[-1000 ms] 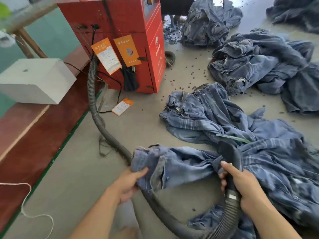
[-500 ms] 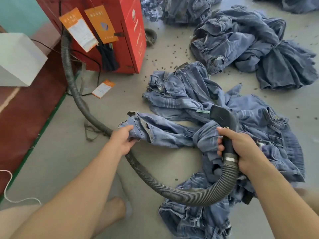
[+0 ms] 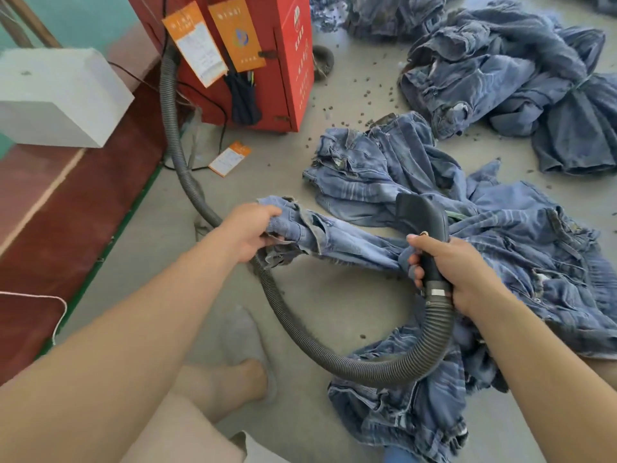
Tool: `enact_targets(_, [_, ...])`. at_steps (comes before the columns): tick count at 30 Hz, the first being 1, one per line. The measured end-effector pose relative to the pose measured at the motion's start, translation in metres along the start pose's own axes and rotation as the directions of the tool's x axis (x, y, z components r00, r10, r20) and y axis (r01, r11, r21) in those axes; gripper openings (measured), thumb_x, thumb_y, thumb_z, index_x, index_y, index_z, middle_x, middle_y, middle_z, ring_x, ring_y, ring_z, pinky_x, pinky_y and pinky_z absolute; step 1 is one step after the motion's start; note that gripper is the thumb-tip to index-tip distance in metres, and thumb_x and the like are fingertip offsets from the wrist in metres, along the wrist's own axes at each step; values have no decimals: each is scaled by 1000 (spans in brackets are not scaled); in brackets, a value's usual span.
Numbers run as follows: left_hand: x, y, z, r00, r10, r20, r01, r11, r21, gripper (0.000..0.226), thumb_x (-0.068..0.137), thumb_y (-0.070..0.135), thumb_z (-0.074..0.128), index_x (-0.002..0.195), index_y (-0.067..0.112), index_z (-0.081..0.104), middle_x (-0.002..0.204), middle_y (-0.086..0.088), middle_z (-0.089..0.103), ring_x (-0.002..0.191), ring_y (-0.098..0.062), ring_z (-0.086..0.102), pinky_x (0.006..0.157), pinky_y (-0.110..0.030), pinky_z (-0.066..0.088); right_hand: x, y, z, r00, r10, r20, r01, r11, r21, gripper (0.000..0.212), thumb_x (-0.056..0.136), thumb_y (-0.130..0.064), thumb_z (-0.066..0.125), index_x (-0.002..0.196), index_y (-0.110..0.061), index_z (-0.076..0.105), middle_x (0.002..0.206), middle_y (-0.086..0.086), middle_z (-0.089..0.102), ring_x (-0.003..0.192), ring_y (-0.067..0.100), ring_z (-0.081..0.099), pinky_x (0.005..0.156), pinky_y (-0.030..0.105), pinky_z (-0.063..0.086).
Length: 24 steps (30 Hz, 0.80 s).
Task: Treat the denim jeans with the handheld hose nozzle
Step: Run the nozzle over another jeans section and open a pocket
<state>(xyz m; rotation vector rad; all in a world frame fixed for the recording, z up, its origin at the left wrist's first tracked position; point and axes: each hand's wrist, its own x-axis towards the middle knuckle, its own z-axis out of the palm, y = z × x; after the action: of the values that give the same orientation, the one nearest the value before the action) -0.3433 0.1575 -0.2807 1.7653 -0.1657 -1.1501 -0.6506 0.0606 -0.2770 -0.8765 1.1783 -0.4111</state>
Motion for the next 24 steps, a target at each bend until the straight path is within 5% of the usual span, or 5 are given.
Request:
enact_targets(7, [-21, -2, -2, 992, -92, 87, 89, 995, 34, 8, 105, 9, 54, 101, 13, 59, 91, -10, 70, 78, -21, 67, 58, -36, 59, -31, 1, 23, 998, -63, -19, 62, 997, -46, 21, 95, -21, 73, 85, -10, 59, 61, 8, 61, 44, 19, 51, 45, 29, 49])
enact_targets(10, [-23, -6, 2, 988, -138, 72, 139, 990, -11, 21, 103, 8, 50, 85, 16, 58, 66, -6, 71, 71, -19, 62, 44, -27, 55, -38, 4, 38, 999, -50, -16, 49, 997, -66, 19, 97, -19, 72, 91, -10, 57, 59, 5, 62, 40, 17, 52, 42, 28, 49])
enact_targets(17, [-26, -13, 7, 978, -194, 81, 196, 980, -28, 12, 102, 12, 52, 94, 10, 61, 110, -15, 67, 94, -26, 67, 67, -39, 55, -45, 5, 49, 998, -54, 14, 54, 997, -59, 18, 95, -20, 73, 95, -10, 58, 61, 5, 63, 43, 16, 53, 44, 29, 50])
enact_targets(24, [-33, -31, 8, 979, -194, 68, 197, 980, -34, 16, 100, 8, 46, 106, 14, 60, 101, -12, 64, 75, -21, 62, 48, -29, 55, -38, 10, 54, 997, -68, 22, 70, 995, -77, 19, 95, -20, 74, 98, -11, 58, 63, 7, 64, 44, 17, 54, 45, 30, 50])
